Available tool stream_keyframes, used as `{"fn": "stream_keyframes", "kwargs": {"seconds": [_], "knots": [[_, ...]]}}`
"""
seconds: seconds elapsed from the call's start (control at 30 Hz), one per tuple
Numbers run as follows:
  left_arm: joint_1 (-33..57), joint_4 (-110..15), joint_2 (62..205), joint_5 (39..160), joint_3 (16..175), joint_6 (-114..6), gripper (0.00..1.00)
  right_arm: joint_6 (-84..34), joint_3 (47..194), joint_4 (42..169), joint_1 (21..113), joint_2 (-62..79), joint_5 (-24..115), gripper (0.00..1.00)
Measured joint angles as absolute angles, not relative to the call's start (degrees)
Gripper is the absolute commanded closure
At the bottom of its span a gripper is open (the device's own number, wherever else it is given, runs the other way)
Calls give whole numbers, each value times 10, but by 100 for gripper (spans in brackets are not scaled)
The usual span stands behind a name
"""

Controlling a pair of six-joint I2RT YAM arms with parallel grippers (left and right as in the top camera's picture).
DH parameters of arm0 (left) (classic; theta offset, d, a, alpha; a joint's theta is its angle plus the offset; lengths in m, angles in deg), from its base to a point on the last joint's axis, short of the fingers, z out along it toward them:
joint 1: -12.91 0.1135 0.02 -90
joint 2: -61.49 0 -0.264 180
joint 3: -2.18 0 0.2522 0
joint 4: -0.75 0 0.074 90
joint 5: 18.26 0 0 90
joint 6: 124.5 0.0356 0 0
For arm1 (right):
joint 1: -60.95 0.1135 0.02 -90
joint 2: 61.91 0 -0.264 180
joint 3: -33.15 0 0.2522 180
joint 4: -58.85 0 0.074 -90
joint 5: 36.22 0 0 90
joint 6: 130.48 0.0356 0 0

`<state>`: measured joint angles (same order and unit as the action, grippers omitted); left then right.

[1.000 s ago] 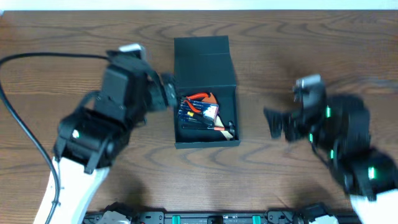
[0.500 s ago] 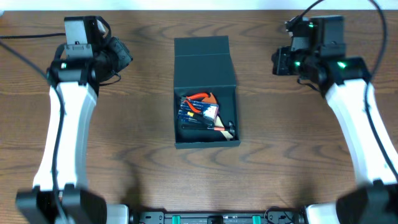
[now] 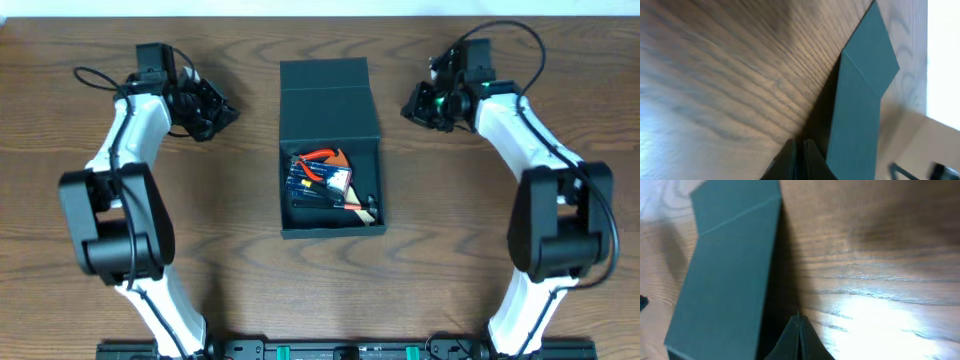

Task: Pack container
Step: 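Raise both grippers to the far edge of the box lid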

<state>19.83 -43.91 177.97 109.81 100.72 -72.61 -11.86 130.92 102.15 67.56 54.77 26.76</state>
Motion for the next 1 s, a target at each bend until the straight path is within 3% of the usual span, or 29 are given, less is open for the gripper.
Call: {"fn": "stream_keyframes", "kwargs": {"seconds": [1.0], "knots": [[125, -380, 1870, 1188, 1007, -783, 94, 58, 1310, 853, 714, 671, 162, 99]]}}
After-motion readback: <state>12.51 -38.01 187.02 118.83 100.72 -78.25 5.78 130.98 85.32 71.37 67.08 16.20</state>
